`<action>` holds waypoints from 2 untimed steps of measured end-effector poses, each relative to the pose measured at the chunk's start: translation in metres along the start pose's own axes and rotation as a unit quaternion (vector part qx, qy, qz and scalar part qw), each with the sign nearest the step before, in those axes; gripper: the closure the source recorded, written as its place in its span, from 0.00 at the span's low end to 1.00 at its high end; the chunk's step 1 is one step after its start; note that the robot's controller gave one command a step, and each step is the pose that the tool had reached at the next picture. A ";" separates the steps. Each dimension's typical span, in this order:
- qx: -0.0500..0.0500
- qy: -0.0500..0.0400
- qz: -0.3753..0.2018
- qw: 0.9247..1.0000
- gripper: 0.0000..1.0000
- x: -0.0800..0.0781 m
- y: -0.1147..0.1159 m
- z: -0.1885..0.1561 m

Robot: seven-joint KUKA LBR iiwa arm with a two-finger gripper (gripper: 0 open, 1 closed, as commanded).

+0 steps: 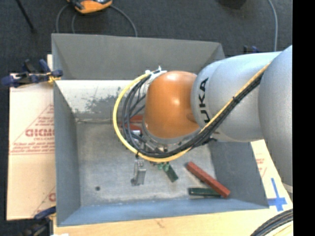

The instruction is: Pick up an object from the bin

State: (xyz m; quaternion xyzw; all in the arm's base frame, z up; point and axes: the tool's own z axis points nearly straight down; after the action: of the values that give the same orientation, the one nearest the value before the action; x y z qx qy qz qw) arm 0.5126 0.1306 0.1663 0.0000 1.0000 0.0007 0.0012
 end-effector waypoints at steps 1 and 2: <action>0.001 -0.003 -0.067 0.998 0.00 -0.061 -0.048 0.058; 0.000 -0.001 0.047 0.999 0.00 -0.088 -0.078 0.070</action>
Offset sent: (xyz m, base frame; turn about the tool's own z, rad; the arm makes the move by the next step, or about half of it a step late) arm 0.0948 -0.0867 -0.0663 0.1648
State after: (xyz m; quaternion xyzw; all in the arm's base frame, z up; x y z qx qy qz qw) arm 0.6011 0.0522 0.0964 0.0467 0.9989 0.0007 0.0020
